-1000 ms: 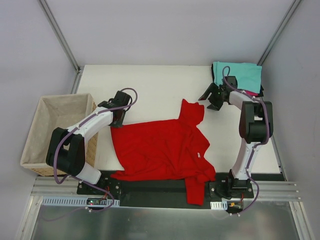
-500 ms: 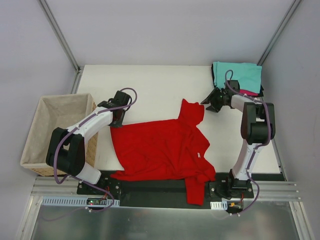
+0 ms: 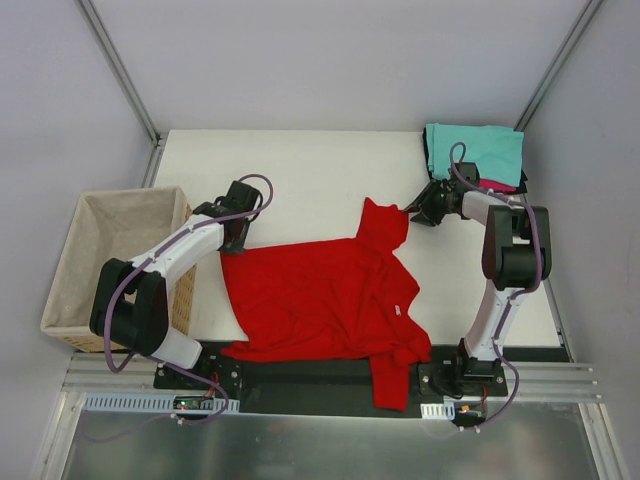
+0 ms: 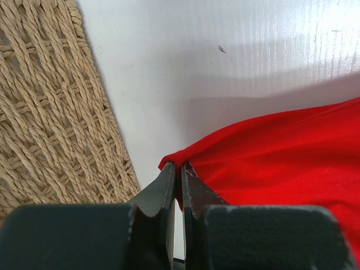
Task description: Fold and stack the t-shirts
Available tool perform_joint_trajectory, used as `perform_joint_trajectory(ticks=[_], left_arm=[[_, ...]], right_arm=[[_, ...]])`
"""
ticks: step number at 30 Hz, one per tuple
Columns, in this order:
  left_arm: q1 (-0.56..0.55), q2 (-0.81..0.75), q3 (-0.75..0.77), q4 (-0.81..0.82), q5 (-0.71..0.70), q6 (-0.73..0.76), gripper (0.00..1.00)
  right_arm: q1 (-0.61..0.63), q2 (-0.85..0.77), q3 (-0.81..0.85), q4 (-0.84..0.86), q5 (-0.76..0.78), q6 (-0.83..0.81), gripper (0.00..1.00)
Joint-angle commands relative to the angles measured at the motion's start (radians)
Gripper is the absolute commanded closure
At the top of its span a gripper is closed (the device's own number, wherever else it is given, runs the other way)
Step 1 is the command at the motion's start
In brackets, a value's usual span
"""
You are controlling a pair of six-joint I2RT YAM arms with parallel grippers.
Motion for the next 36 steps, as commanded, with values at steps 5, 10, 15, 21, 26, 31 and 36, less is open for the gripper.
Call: perform_joint_trajectory(ticks=[5, 10, 15, 21, 26, 31, 36], left_arm=[[0.011, -0.041, -0.002, -0.008, -0.024, -0.01, 1.0], [0.011, -0.052, -0.002, -0.007, -0.013, -0.016, 1.0], [0.011, -0.056, -0.001, -0.004, 0.0, -0.02, 1.0], [0.011, -0.064, 0.002, -0.001, 0.017, -0.015, 1.0], [0.011, -0.069, 0.004, 0.0, 0.042, -0.015, 1.0], [0.01, -0.086, 0.004, 0.002, 0.059, -0.013, 1.0], [0.01, -0.093, 0.001, 0.005, 0.071, -0.015, 1.0]], right_arm=[[-0.003, 0.006, 0.006, -0.02, -0.025, 0.021, 0.59], [-0.003, 0.041, 0.04, 0.001, -0.132, 0.037, 0.6], [-0.003, 0.064, 0.052, 0.072, -0.23, 0.081, 0.6], [0.0, -0.014, 0.112, -0.173, 0.079, -0.108, 0.57], [0.029, -0.058, 0.25, -0.438, 0.364, -0.271, 0.53], [0.049, -0.043, 0.304, -0.512, 0.474, -0.322, 0.53], [0.119, 0.041, 0.403, -0.586, 0.53, -0.351, 0.53]])
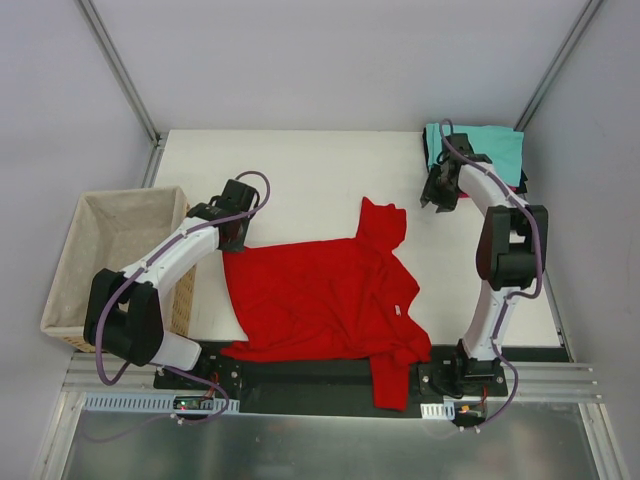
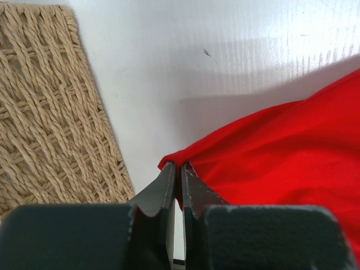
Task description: Fold and stack the t-shirts
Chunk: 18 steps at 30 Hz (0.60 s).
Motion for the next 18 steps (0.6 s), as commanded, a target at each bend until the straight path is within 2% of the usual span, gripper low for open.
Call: perform_joint_trajectory(ticks=[1, 7, 18], left_arm=[[0.01, -0.033, 0.001, 0.004, 0.018, -0.013, 1.0], [0.01, -0.025, 0.0, 0.006, 0.021, -0.016, 1.0], [0.01, -0.016, 0.001, 0.004, 0.025, -0.018, 1.0]], right_arm=[[0.07, 0.056, 0.125, -0.145, 0.112, -0.067, 0.53], [0.119, 0.137, 0.205, -0.179, 0.101, -0.071, 0.53], [0.13, 0.199, 0.223, -0.179, 0.092, -0.066, 0.53]])
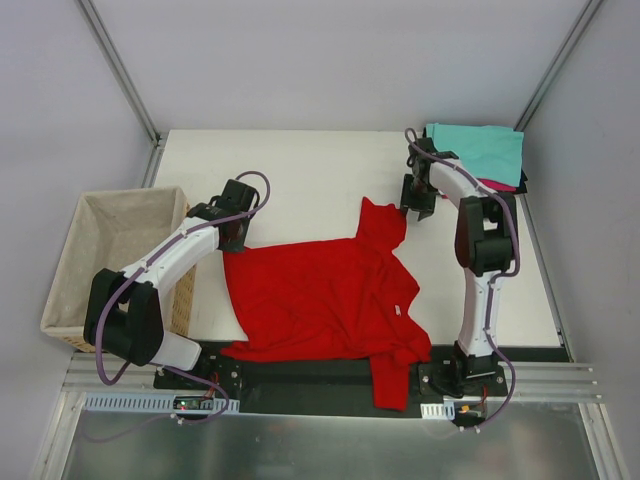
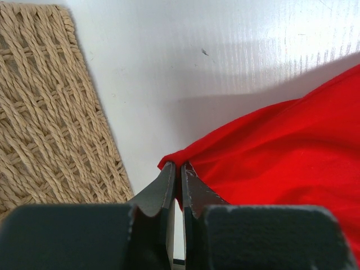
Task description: Fold and stack the t-shirts
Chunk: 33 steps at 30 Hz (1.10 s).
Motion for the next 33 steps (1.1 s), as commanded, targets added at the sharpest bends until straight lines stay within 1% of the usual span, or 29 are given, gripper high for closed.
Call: perform_joint_trajectory(ticks=[1, 9, 14, 21, 24, 28, 30, 32, 33], left_arm=[[0.01, -0.017, 0.001, 0.004, 0.014, -0.015, 1.0], [0.01, -0.017, 0.0, 0.004, 0.013, -0.015, 1.0], [0.01, -0.014, 0.0, 0.002, 0.014, -0.014, 1.0], [0.008, -0.015, 0.0, 0.004, 0.015, -0.014, 1.0], [0.01, -0.014, 0.0, 0.004, 0.014, -0.014, 1.0], [0.01, -0.012, 0.001, 0.004, 0.012, -0.012, 1.0], [0.01, -0.014, 0.001, 0.004, 0.01, -0.012, 1.0], [0.008, -0.012, 0.001, 0.004, 0.012, -0.012, 1.0], [0.01, -0.011, 0.001, 0.004, 0.012, -0.012, 1.0]], right_arm=[[-0.004, 0.011, 0.05, -0.032, 0.008, -0.006, 0.53], [0.001, 0.063, 0.116, -0.029, -0.035, 0.005, 0.53], [0.012, 0.089, 0.165, -0.044, -0.035, 0.005, 0.54], [0.012, 0.118, 0.192, -0.049, -0.041, 0.01, 0.55], [0.013, 0.129, 0.201, -0.052, -0.043, 0.01, 0.6], [0.016, 0.138, 0.211, -0.057, -0.045, 0.008, 0.72], [0.016, 0.139, 0.211, -0.058, -0.043, 0.007, 0.75], [0.016, 0.138, 0.211, -0.058, -0.041, 0.005, 0.8], [0.015, 0.138, 0.211, -0.063, -0.04, 0.005, 0.84]])
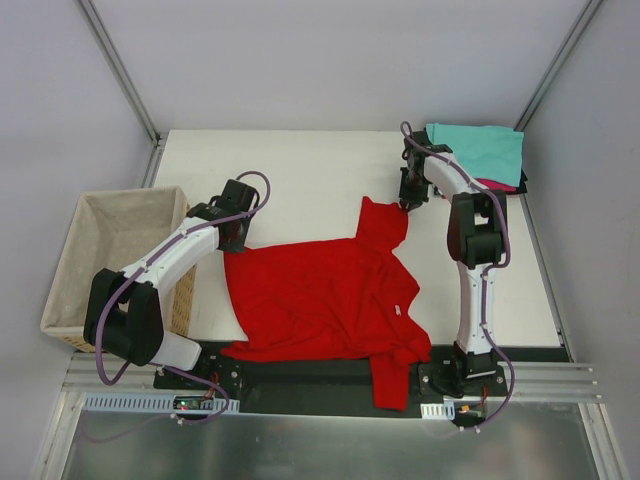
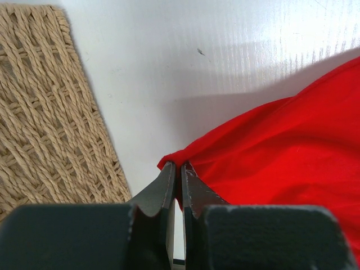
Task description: Fold and stack the t-shirts
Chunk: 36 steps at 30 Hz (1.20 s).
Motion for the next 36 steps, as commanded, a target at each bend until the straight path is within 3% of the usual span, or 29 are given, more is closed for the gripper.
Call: perform_joint_trajectory(ticks=[1, 3, 4, 10, 18, 25, 28, 30, 36], left_arm=[[0.01, -0.008, 0.001, 0.004, -0.005, -0.012, 1.0], [0.01, -0.005, 0.004, 0.004, -0.006, -0.012, 1.0], [0.008, 0.0, 0.004, 0.004, -0.005, -0.012, 1.0], [0.011, 0.018, 0.014, 0.004, 0.007, -0.029, 1.0], [0.075, -0.076, 0.092, 0.024, 0.062, -0.057, 1.0], [0.119, -0.175, 0.269, 0.027, 0.046, -0.031, 1.0], [0.119, -0.199, 0.377, 0.025, 0.037, -0.009, 0.95], [0.119, -0.21, 0.447, 0.027, 0.041, 0.015, 1.0], [0.119, -0.282, 0.537, 0.066, 0.119, 0.018, 1.0]], right_arm=[[0.008, 0.012, 0.036, -0.028, -0.007, 0.005, 0.89], [0.008, 0.011, 0.034, -0.032, -0.008, 0.006, 0.93], [0.009, 0.006, 0.033, -0.032, -0.007, 0.006, 0.99], [0.008, -0.047, -0.044, -0.012, 0.009, 0.002, 0.99], [0.002, -0.355, -0.181, 0.031, 0.09, -0.02, 0.99], [-0.009, -0.59, -0.115, -0.038, 0.114, -0.043, 0.99], [-0.009, -0.682, -0.063, -0.058, 0.125, -0.041, 0.99], [-0.009, -0.733, -0.049, -0.049, 0.124, -0.064, 0.99], [0.009, -0.929, -0.044, 0.006, 0.07, -0.054, 0.99]])
